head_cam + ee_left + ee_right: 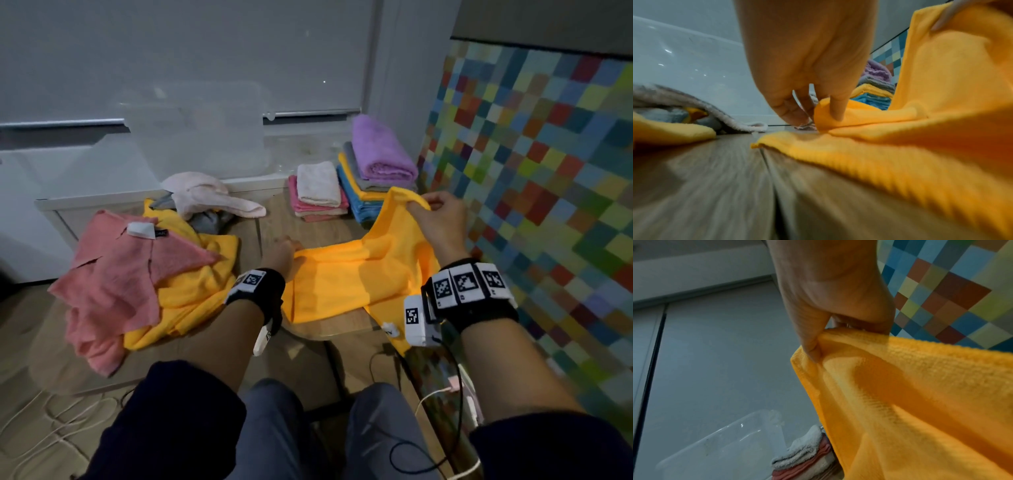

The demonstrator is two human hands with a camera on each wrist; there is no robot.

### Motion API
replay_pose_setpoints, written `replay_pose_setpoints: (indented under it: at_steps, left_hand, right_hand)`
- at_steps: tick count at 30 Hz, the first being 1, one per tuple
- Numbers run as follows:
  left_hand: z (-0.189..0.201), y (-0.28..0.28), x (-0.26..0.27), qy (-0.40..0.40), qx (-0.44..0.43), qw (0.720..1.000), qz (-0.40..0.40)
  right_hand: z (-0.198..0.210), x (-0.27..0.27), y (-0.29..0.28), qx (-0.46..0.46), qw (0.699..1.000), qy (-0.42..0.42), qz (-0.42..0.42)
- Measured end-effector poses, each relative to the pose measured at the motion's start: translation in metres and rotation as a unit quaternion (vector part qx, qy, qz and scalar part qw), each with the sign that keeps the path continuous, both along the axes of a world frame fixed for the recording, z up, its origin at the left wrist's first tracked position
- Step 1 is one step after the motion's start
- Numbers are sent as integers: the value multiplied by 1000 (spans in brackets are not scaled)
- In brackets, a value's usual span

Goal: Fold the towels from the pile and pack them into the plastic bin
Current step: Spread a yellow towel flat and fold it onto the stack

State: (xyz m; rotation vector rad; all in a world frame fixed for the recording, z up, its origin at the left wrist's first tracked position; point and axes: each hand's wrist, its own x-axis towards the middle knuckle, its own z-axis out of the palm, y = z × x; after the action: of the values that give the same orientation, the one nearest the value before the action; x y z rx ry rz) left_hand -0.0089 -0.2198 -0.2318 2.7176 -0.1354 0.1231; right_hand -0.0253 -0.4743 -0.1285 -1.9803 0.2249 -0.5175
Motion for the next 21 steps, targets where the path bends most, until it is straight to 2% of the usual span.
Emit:
replay_pose_setpoints:
  at_steps: [2, 3, 4, 6, 7, 8, 9, 11, 13, 15, 17, 19, 21]
  left_hand:
    - [7, 6, 3, -7, -62, 998, 23]
    - [14, 9, 3, -6, -139, 989, 44]
    - [21, 12, 3, -11, -241, 969, 59]
    - [36, 18, 2, -54, -429, 896, 97]
    - [45, 20, -1, -71, -497, 859, 103]
    - [55, 21, -4, -90, -535, 834, 102]
    - [64, 21, -4, -104, -554, 821, 94]
    - [81, 19, -6, -113, -553, 823, 60]
    - [100, 11, -12, -116, -505, 855, 15]
    - [118, -5, -20, -105, -457, 883, -25]
    - [134, -24, -27, -71, -442, 893, -47]
    - [146, -38, -34, -33, -438, 897, -53]
    - [153, -43, -38, -51, -404, 912, -56]
  right_hand:
    - [-3, 2, 1, 1, 1000, -7, -1]
    - [-5, 3, 1, 2, 1000, -10, -12]
    - [-5, 2, 1, 0, 1000, -9, -30]
    - [-1, 1, -1, 21, 997, 7, -76]
    - [1, 0, -3, 44, 994, 16, -98]
    - [4, -1, -4, 68, 991, 20, -113]
    - [6, 1, -7, 94, 988, 19, -120]
    - [11, 1, -8, 121, 987, 13, -107]
    - [17, -3, 3, 106, 992, -5, -66]
    - [22, -10, 27, 69, 995, -65, 3]
    - [23, -19, 56, 29, 988, -135, 71]
    - [20, -29, 82, 15, 977, -166, 130]
    - [17, -36, 99, -6, 971, -177, 163]
